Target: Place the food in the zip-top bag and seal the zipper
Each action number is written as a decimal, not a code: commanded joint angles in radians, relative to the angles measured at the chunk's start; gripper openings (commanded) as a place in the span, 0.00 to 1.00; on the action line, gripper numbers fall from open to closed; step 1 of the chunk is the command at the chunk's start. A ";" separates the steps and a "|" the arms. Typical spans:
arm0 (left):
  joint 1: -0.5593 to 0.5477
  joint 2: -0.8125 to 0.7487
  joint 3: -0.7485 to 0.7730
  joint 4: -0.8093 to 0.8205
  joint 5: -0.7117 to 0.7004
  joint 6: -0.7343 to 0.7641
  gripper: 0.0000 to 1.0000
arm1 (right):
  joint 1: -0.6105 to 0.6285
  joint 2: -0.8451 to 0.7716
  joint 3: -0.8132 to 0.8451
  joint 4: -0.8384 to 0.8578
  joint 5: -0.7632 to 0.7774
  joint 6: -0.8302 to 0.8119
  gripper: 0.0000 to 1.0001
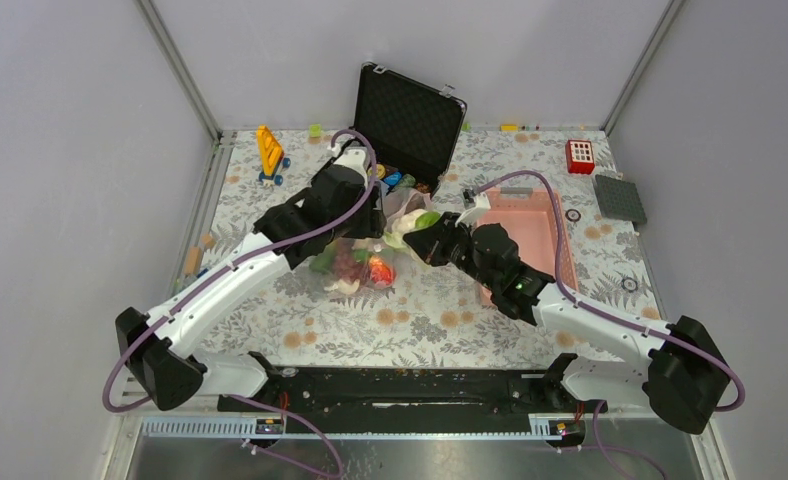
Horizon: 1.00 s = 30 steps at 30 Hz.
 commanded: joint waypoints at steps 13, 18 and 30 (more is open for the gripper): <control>0.020 0.067 -0.033 0.206 0.235 0.425 0.52 | 0.003 -0.129 0.012 -0.115 0.165 -0.062 0.00; 0.020 0.094 -0.044 0.243 0.332 0.437 0.53 | 0.002 -0.261 0.002 -0.260 0.322 -0.111 0.00; -0.067 0.244 0.093 0.166 0.225 0.310 0.53 | -0.024 -0.470 -0.037 -0.395 0.561 -0.198 0.00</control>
